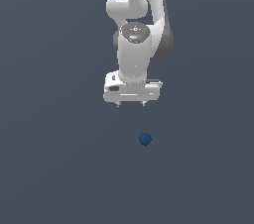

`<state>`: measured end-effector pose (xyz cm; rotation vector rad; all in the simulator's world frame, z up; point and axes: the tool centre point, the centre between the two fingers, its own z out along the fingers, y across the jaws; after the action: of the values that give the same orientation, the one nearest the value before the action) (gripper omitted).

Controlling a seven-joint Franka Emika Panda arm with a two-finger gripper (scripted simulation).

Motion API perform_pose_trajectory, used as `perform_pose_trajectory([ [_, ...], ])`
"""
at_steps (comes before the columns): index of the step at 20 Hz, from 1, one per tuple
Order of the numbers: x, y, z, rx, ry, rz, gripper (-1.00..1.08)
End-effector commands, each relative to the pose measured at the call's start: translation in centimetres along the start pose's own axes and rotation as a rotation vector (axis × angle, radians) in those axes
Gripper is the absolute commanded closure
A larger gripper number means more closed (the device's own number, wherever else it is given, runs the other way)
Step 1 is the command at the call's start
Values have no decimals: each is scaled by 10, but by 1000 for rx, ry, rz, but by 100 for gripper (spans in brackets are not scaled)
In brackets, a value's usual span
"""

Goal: Pick up the object and move it to a goal position.

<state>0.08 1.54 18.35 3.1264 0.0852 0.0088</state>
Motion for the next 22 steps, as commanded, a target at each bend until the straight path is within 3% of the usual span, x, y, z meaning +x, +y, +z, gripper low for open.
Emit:
perform_pose_trajectory([
  [1, 0, 0, 0, 0, 0, 0, -92],
  [14, -1, -6, 9, 2, -3, 11, -92],
  [22, 14, -13, 19, 2, -3, 11, -92],
])
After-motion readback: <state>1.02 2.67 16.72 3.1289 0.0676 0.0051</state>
